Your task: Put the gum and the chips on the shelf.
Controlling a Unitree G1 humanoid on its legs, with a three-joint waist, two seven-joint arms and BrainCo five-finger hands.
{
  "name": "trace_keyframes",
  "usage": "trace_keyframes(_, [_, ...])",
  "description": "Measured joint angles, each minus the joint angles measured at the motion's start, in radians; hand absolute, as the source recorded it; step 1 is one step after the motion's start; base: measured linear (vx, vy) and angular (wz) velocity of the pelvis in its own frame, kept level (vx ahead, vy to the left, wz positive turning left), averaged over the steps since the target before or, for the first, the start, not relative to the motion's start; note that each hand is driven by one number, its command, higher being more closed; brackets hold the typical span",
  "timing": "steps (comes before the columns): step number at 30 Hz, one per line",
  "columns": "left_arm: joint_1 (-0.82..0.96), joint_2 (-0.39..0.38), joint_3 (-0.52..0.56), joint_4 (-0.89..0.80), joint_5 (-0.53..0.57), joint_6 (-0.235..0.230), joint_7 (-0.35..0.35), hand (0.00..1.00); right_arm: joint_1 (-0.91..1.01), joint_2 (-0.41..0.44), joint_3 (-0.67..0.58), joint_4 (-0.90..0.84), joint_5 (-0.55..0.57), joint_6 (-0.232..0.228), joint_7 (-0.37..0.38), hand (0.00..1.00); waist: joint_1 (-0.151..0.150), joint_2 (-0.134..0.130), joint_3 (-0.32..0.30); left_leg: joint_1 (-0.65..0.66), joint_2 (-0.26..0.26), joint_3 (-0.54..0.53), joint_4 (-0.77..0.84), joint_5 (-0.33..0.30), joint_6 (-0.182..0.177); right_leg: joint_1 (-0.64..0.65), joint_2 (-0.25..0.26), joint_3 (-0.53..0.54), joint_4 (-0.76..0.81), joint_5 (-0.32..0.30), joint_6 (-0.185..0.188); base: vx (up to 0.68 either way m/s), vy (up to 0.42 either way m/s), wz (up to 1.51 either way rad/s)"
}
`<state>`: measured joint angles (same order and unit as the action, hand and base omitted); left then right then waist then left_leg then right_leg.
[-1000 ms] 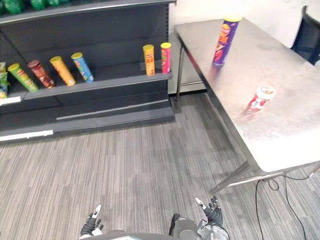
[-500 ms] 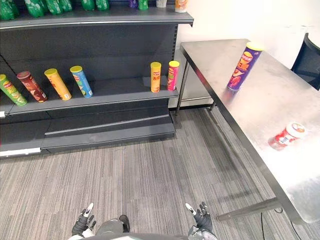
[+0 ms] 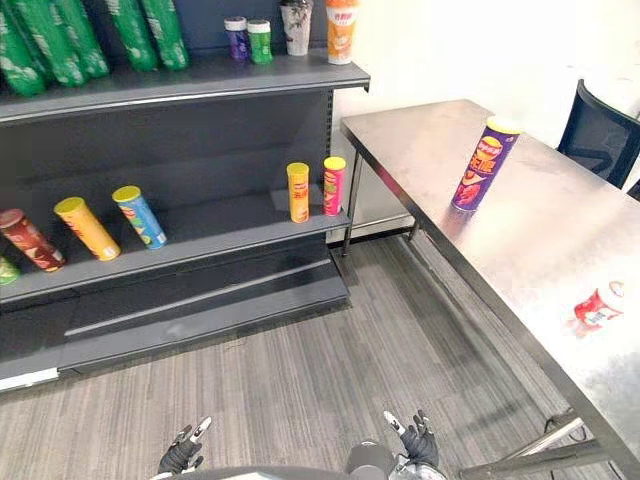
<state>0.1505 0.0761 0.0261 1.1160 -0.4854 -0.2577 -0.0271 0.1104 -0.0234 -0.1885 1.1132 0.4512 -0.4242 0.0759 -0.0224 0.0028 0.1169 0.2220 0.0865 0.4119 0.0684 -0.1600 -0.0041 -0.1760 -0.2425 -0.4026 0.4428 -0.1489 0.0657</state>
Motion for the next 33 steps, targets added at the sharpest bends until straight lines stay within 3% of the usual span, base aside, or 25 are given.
trace_keyframes(1, [0.0,0.0,0.004,-0.001,0.0,0.0,0.002,0.0,-0.002,0.002,0.0,0.0,0.0,-0.001,0.0,0.0,0.0,-0.004,0.003,0.006,-0.002,0.007,-0.001,0.0,-0.006,0.003,0.003,-0.012,-0.045,0.027,-0.006,0.24,-0.145,-0.36])
trace_keyframes(2, [0.001,0.005,0.018,-0.006,0.0,-0.003,0.003,0.0,-0.004,0.01,0.001,0.0,0.001,-0.005,0.001,0.0,0.003,-0.024,0.006,0.025,-0.015,0.02,-0.014,0.0,-0.02,0.008,0.01,-0.041,-0.154,0.152,-0.012,0.23,-0.156,-0.6])
trace_keyframes(3, [-0.007,-0.012,0.04,0.014,0.018,-0.001,0.014,0.0,-0.021,-0.005,0.002,0.004,0.014,-0.009,0.01,0.0,0.006,0.0,0.028,0.057,0.011,0.044,-0.044,-0.01,-0.065,0.023,0.053,-0.062,-0.17,0.147,-0.071,0.21,-0.164,-0.64])
trace_keyframes(6, [-0.01,-0.044,0.06,0.017,0.033,-0.005,0.023,0.0,-0.029,-0.016,0.002,0.001,0.032,-0.026,0.022,0.0,0.0,0.031,0.035,0.061,0.048,0.087,-0.05,-0.016,-0.083,0.03,0.119,-0.051,-0.228,0.144,-0.076,0.15,-0.134,-0.49])
trace_keyframes(11, [-0.009,-0.046,0.06,0.006,0.034,0.0,0.023,0.0,-0.018,-0.017,0.049,-0.002,0.032,-0.026,0.038,0.0,0.004,0.024,0.036,0.091,0.088,0.103,-0.044,-0.018,-0.097,0.1,0.178,-0.062,-0.327,0.143,-0.073,0.04,-0.049,-0.01])
trace_keyframes(19, [-0.026,-0.017,0.03,0.001,0.033,0.024,0.028,0.0,-0.015,-0.02,0.073,0.002,0.042,-0.026,0.023,0.0,0.002,0.008,0.036,0.077,0.086,0.172,-0.002,-0.018,-0.104,0.125,0.194,-0.057,-0.458,0.184,-0.065,-0.01,0.07,-0.19])
trace_keyframes(23, [-0.04,-0.002,0.002,0.01,0.03,0.026,0.034,0.0,0.001,-0.012,0.081,0.003,0.059,-0.024,-0.008,0.0,-0.004,-0.002,0.033,0.025,0.132,0.211,0.226,-0.014,-0.113,0.125,0.186,-0.039,-0.423,0.17,-0.085,0.05,-0.014,-0.59])
trace_keyframes(25, [-0.043,-0.005,0.019,0.009,0.015,0.025,0.033,0.0,0.011,-0.017,0.077,0.0,0.063,-0.024,-0.034,0.0,-0.007,0.01,0.032,-0.066,0.234,0.196,0.516,0.023,-0.13,0.128,0.214,-0.007,-0.402,0.15,-0.113,0.2,-0.1,-0.87])
trace_keyframes(26, [-0.047,-0.019,0.047,0.009,-0.023,0.024,0.025,0.0,0.012,-0.028,0.077,-0.003,0.062,-0.023,-0.051,0.0,-0.007,0.028,0.032,-0.136,0.295,0.14,0.691,0.122,-0.023,0.138,0.247,0.035,-0.385,0.131,-0.137,0.3,-0.102,-1.05])
trace_keyframes(27, [-0.046,-0.024,0.063,0.009,-0.029,0.021,0.021,0.0,0.013,-0.029,0.077,-0.006,0.062,-0.023,-0.054,0.0,-0.006,0.032,0.034,-0.162,0.309,0.108,0.749,0.194,0.005,0.149,0.259,0.059,-0.382,0.122,-0.143,0.28,-0.051,-1.14])
trace_keyframes(28, [-0.037,-0.028,0.074,0.008,-0.049,0.01,0.021,0.0,0.015,-0.023,0.077,-0.011,0.061,-0.023,-0.064,0.0,-0.003,0.019,0.039,-0.199,0.319,0.053,0.828,0.267,0.004,0.166,0.261,0.109,-0.378,0.109,-0.154,0.3,-0.007,-1.13])
trace_keyframes(29, [-0.037,-0.029,0.085,-0.004,-0.053,0.0,0.019,0.0,0.012,-0.023,0.063,-0.024,0.061,-0.021,-0.076,0.0,0.001,0.023,0.038,-0.252,0.31,-0.005,0.897,0.143,-0.026,0.174,0.268,0.166,-0.362,0.09,-0.162,0.25,0.011,-1.13])
trace_keyframes(31, [-0.031,-0.034,0.082,-0.013,-0.054,-0.004,0.017,0.0,0.017,-0.012,0.033,-0.043,0.06,-0.017,-0.089,0.0,-0.001,0.022,0.041,-0.309,0.272,-0.046,0.9,0.028,-0.023,0.204,0.266,0.239,-0.357,0.069,-0.164,0.32,-0.017,-1.25])
trace_keyframes(33, [-0.02,-0.036,0.072,-0.028,-0.054,-0.023,0.014,0.0,0.015,-0.008,0.029,-0.047,0.06,-0.017,-0.09,0.0,0.005,0.021,0.041,-0.348,0.227,-0.077,0.798,-0.025,-0.029,0.232,0.263,0.314,-0.35,0.048,-0.158,0.27,0.013,-1.23])
